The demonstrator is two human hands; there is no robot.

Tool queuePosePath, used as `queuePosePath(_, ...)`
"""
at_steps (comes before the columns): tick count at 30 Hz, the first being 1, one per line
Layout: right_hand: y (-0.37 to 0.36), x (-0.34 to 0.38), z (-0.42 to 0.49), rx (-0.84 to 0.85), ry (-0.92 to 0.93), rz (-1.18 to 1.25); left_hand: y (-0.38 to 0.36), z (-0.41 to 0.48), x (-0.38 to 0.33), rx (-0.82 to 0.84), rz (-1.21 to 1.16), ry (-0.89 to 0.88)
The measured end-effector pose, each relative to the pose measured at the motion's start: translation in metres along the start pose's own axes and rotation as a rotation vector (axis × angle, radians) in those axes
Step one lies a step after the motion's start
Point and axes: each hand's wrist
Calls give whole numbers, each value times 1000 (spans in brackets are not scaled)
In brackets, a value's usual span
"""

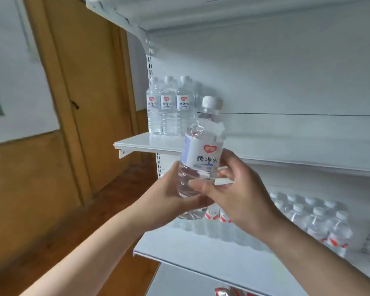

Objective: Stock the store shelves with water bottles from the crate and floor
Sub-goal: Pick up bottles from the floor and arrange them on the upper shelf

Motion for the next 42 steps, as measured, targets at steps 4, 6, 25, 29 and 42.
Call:
queuePosePath(4,15,0,64,-66,22,-13,29,50,0,-29,144,-27)
queuePosePath(6,24,-6,94,-111,34,-57,38,76,6,-70,210,-68)
queuePosePath(25,24,-136,321,-127,-127,-544,56,187,93,73,1077,81)
queuePosePath(29,21,-142,337,-60,-149,-637,55,187,95,29,1004,99)
queuePosePath(42,27,-77,228,-60,-185,-238,49,164,94,-453,621,-158)
Point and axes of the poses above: each hand's wrist, its own z-axis towards the middle knuckle, its own y-axis out of the back of the hand, x = y × z, and after that the axes turned 7 degrees about z, right-handed
